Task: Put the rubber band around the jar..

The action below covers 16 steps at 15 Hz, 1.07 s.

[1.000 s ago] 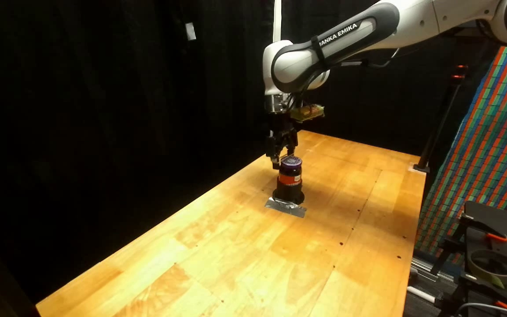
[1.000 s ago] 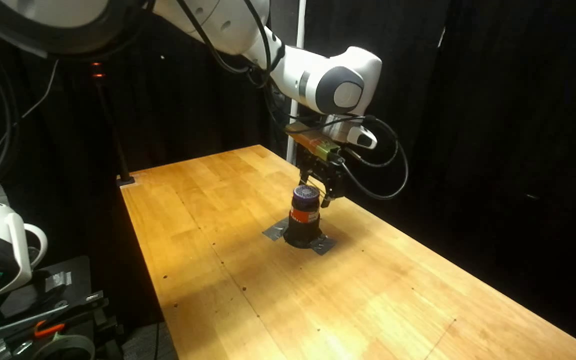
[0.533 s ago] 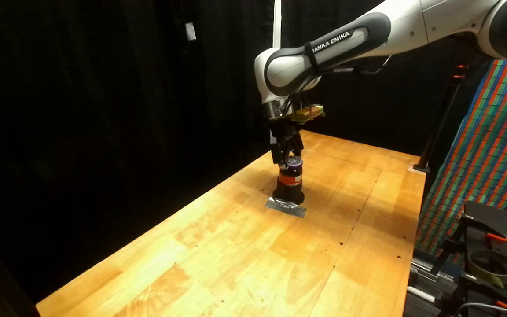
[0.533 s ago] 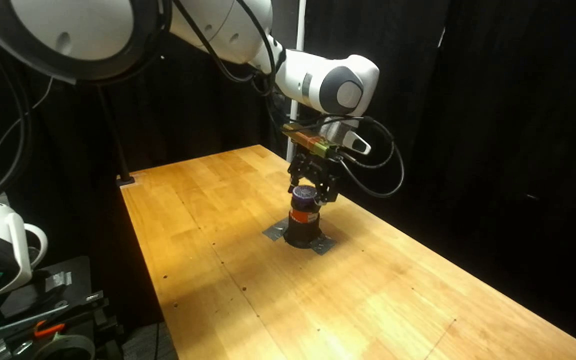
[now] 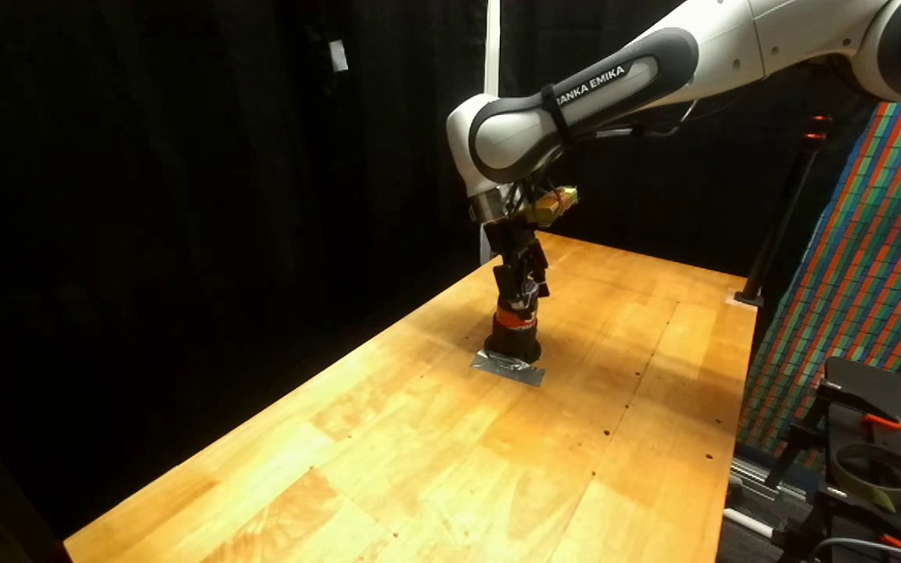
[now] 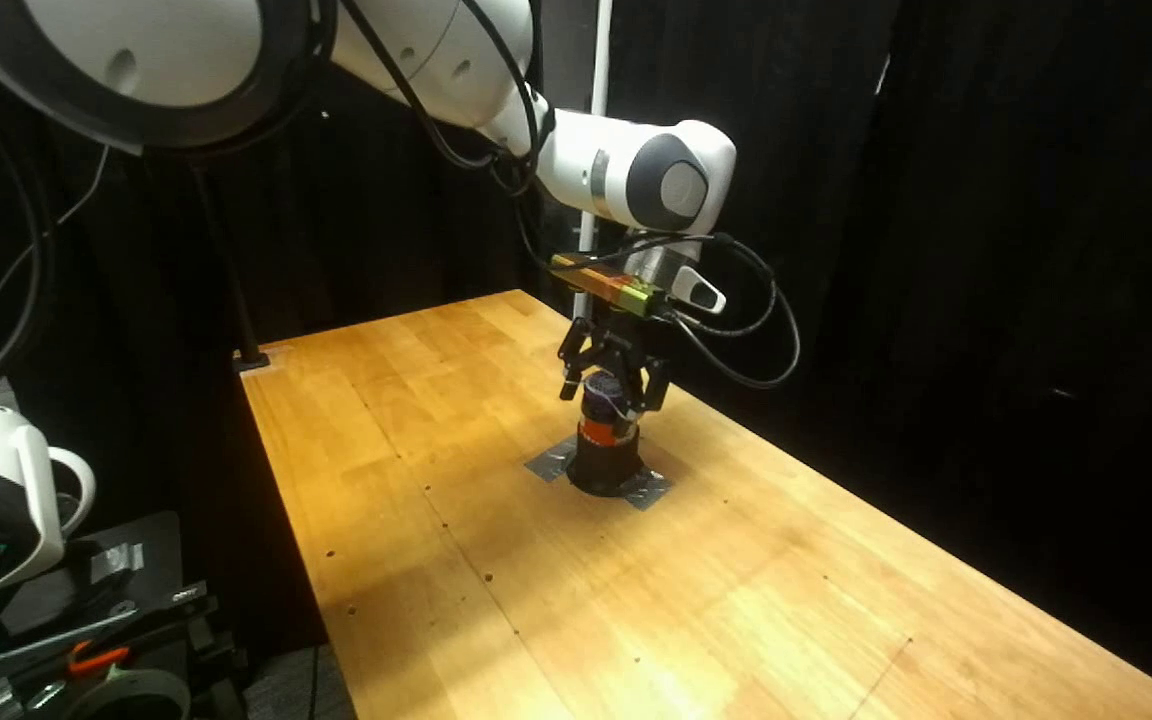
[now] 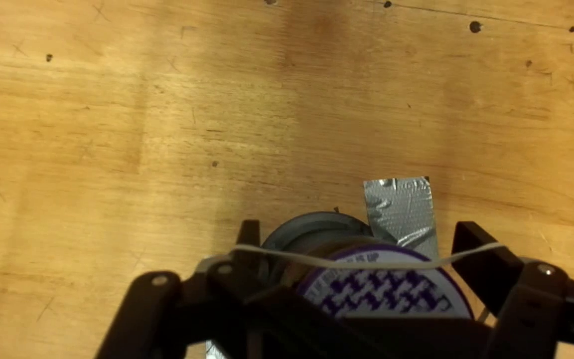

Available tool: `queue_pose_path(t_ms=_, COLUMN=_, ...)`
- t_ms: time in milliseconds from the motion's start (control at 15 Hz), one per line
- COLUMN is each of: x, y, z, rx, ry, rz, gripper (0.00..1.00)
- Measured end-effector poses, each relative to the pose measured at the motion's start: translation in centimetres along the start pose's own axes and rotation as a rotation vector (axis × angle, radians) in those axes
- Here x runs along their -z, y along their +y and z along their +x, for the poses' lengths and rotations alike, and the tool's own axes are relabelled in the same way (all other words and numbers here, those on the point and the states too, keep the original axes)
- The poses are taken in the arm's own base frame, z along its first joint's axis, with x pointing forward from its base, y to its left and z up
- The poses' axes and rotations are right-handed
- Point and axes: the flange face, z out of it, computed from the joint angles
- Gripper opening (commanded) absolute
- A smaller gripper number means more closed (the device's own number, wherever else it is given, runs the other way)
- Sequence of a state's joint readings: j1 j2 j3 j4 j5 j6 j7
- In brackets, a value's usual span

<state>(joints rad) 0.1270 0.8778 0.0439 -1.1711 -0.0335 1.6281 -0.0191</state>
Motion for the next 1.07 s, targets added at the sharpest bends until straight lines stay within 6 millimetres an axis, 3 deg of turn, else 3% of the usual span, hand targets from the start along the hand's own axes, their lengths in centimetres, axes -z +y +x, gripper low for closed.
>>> queue_pose_path(t_ms=333, x=-0.7, y=0.1, z=-1.6, rx=0.044, ry=0.066, rz=-0.072, gripper=1.0)
queue_pose_path(t_ms=400, x=-0.7, y=0.0, z=-2.0, rx=0.048, ry=0.091, rz=-0.08, gripper=0.75)
queue_pose_path(t_ms=467, x=-0.6, y=0.0, z=-2.4, rx=0.053, ry=0.119, rz=-0.089, gripper=0.74)
queue_pose_path(t_ms=733, x=-0.8, y=-0.4, z=-4.1, rx=0.076, ry=0.258, rz=-0.109, gripper=0.42)
queue_pose_path(t_ms=1067, x=-2.5, y=-1.1, z=-7.2, rx=0.097, ry=0.44, rz=-0.112, gripper=0.09)
